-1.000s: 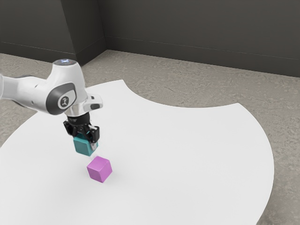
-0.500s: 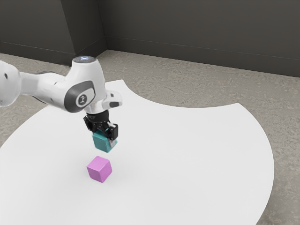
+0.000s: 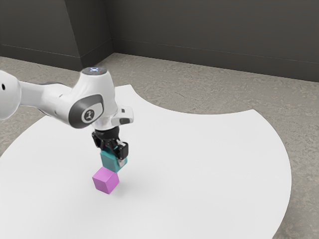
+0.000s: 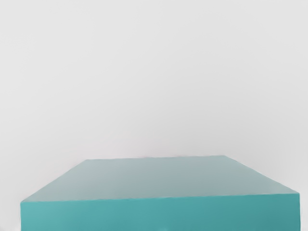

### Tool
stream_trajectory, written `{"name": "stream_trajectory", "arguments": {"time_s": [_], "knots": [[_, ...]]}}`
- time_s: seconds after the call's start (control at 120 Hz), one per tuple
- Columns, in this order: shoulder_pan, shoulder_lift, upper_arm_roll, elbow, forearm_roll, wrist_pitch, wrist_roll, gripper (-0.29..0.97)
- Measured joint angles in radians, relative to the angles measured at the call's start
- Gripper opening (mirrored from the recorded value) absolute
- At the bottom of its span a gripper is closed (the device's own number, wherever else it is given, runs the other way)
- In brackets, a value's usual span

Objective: Pick up the blue block with one arm, and put the blue block on the pink block with one arm

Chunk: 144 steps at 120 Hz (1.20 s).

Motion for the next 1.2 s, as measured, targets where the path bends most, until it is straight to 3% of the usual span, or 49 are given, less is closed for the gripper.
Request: {"name": "stream_trajectory", "arguments": {"time_s": [0.658,1.2], "knots": [[0.010,0.017,0.042,-0.018,0.002,0.004,-0.017,0.32],[-0.029,-0.055,0.085,-0.110,0.007,0.068,-0.009,0.30]]}}
